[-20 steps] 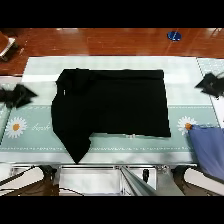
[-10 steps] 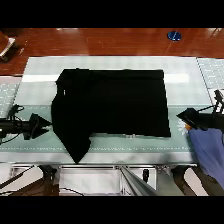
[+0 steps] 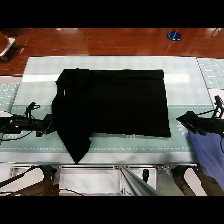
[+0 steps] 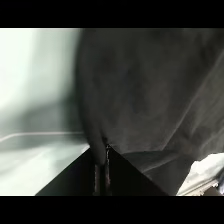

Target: Fold the shirts.

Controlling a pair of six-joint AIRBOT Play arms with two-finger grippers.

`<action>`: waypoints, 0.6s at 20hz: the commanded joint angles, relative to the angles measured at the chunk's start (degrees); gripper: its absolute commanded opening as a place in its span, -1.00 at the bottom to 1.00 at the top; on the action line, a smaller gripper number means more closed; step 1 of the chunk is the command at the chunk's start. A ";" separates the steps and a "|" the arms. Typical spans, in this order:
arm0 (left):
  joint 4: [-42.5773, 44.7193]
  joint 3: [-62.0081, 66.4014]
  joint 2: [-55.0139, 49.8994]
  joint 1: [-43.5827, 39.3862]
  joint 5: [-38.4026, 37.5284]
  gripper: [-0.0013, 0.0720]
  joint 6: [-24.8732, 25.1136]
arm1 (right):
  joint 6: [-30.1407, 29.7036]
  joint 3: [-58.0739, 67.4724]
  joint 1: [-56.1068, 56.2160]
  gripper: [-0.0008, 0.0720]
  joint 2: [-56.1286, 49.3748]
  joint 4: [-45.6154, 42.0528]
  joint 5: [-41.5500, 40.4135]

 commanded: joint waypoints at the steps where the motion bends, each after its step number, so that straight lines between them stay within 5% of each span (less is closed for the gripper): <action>1: 0.66 0.66 -0.39 -1.27 0.09 -0.92 1.90 | 3.10 -0.20 -2.45 0.16 -0.11 -7.78 6.10; 6: 0.61 1.49 -0.39 -1.27 -0.11 -0.92 1.79 | 3.04 -5.35 -1.97 0.16 -0.09 -4.15 11.08; 12: 0.66 1.49 -0.39 -1.29 -0.11 -0.92 2.91 | 3.02 -5.79 4.37 0.15 -6.84 -4.42 7.58</action>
